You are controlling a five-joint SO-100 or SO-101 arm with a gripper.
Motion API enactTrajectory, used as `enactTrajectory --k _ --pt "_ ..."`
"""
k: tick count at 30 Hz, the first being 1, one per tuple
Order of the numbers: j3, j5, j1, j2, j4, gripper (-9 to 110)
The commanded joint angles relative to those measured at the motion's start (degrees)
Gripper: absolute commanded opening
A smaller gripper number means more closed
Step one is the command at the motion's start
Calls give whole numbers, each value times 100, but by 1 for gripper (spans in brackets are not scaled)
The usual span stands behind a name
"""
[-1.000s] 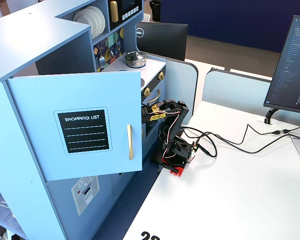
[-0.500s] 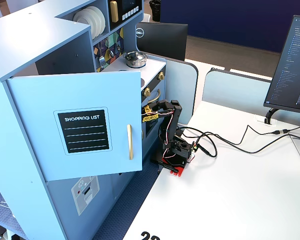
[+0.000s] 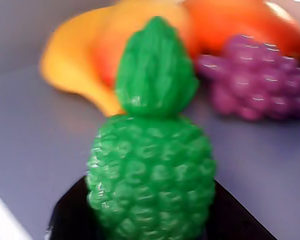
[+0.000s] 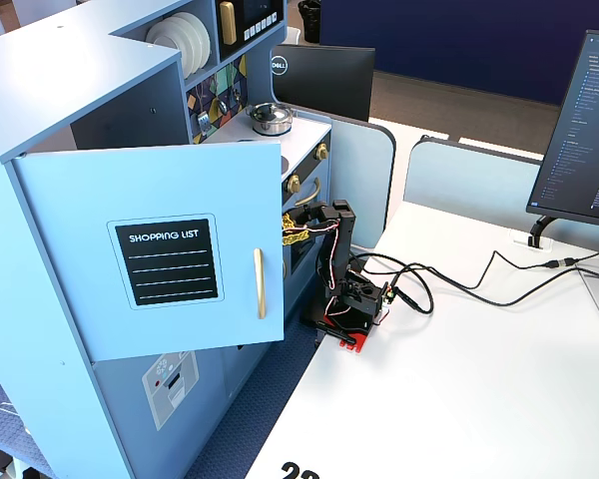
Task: Pick up the green pineapple from the left cabinet and place it in the gray recipient
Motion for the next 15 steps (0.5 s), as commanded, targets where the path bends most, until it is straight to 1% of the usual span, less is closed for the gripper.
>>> enactTrajectory --k 1,4,6,9,12,15 --pt "-281 -105 -26 721 53 0" --pt "88 -325 -114 1424 448 0" --pt "492 -448 -158 1916 466 0" --pt "1002 -387 -176 2769 668 0" --pt "1336 -308 -308 3762 1371 0" --pt "1538 -343 -624 4781 2399 0"
